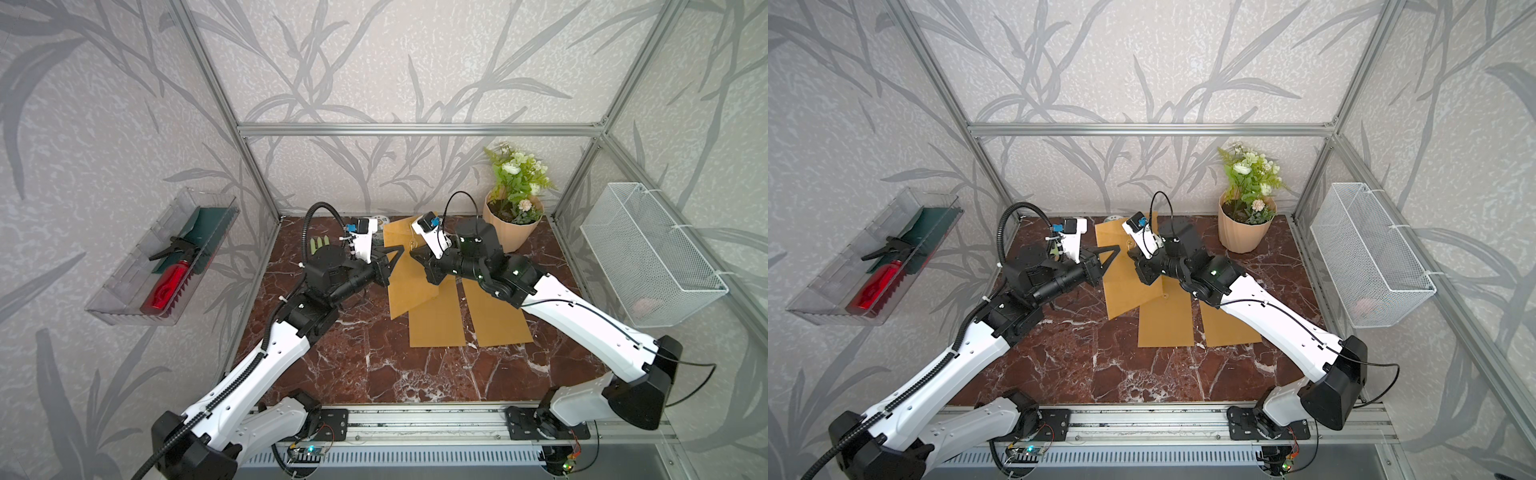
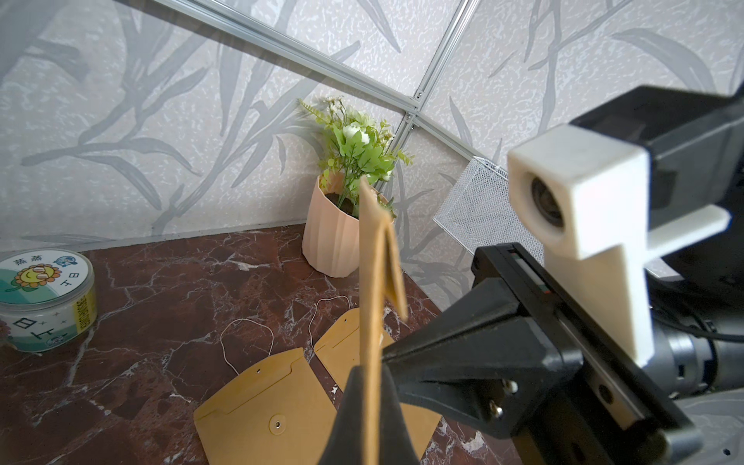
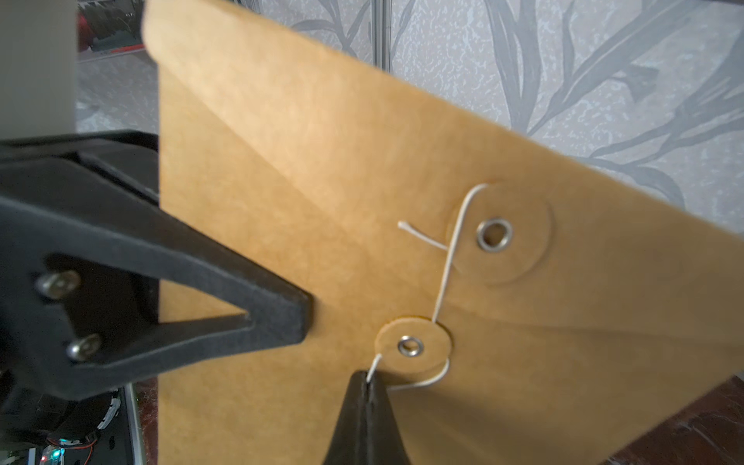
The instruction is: Open the file bag
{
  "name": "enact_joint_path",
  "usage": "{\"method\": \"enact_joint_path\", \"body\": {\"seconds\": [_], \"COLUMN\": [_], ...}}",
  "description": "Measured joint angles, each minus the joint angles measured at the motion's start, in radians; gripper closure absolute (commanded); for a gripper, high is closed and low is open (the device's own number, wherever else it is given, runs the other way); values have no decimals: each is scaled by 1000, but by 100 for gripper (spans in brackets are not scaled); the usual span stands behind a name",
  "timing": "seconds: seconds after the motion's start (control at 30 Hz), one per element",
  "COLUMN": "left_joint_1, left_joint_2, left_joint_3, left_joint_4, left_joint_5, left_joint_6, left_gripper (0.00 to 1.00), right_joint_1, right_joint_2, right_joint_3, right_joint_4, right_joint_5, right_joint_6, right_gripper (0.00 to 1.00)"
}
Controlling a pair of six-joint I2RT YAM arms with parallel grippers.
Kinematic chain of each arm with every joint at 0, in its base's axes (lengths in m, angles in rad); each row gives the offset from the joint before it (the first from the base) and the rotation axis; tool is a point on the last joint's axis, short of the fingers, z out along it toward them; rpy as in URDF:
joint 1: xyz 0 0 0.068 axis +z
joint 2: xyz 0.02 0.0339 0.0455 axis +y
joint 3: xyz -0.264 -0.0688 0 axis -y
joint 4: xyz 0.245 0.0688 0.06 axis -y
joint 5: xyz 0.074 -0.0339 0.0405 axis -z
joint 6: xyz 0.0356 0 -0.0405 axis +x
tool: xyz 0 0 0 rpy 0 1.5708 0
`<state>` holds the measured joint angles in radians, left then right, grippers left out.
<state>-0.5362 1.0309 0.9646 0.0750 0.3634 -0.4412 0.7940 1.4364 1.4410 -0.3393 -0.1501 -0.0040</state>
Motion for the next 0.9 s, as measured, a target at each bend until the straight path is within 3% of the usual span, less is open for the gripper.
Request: {"method": "enact_joint_path", "body": {"seconds": [0.9], "left_joint_1": [-3], "left_joint_2": [-24], "left_joint_3": [-9], "left_joint_4": [16], "left_joint_5": [5], "left_joint_6": [0], "left_gripper": [100], "right_joint_1": [0], "right_joint_2": [-33], "right_joint_3": [-37], "right_joint_4": [5], "right_joint_5": [109], "right_joint_6": [12], "right_gripper": [100]}}
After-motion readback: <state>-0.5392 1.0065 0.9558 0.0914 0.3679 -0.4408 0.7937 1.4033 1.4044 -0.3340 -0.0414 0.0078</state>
